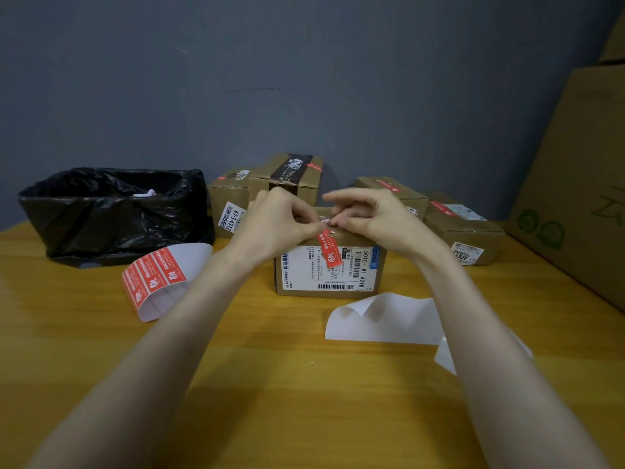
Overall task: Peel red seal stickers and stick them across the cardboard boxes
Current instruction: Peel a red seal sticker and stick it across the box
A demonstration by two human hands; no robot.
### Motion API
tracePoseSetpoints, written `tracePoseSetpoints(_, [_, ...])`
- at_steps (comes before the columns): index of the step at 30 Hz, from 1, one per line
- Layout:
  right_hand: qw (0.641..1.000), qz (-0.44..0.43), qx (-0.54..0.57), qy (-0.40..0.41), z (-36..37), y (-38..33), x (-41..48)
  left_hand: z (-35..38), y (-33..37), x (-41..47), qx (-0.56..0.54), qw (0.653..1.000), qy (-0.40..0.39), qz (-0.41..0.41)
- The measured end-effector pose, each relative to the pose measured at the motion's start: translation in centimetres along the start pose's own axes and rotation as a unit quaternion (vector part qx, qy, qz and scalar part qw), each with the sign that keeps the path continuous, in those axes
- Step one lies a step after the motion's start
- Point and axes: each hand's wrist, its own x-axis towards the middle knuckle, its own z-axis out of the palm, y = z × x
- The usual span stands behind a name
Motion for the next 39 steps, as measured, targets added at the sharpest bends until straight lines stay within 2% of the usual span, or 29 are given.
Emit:
tracePoseSetpoints(4, [1.000,0.004,-0.006,0.013,0.0,0.0,0.0,0.4,0.6,-0.2,0.060,0.998,0.033,-0.003])
tracePoseSetpoints(7, [0.996,-0.008,-0.067,0.050,0.2,0.0,0.1,0.8,0.7,-0.4,0.089,0.995,0.052,0.003])
tracePoseSetpoints(11, [0.992,-0.003,-0.123,0.025,0.3,0.0,0.1,0.9,0.4,-0.2,0.022,0.999,0.042,0.022])
tracePoseSetpoints(17, [0.989,0.013,-0.145,0.029,0.3,0.2,0.3,0.5,0.6,-0.2,-0.046,0.998,0.016,-0.030])
tracePoseSetpoints(21, [0.988,0.017,-0.150,0.027,0.5,0.0,0.2,0.7,1.0,-0.3,-0.036,0.999,0.020,-0.030])
tracePoseSetpoints(30, [0.988,0.028,-0.149,-0.031,0.0,-0.4,0.1,0.2,1.0,-0.1,-0.001,0.999,0.002,-0.039])
tracePoseSetpoints(39, [0.989,0.024,-0.145,-0.032,0.0,-0.3,0.2,0.3,1.4,-0.3,0.018,0.999,0.010,-0.031])
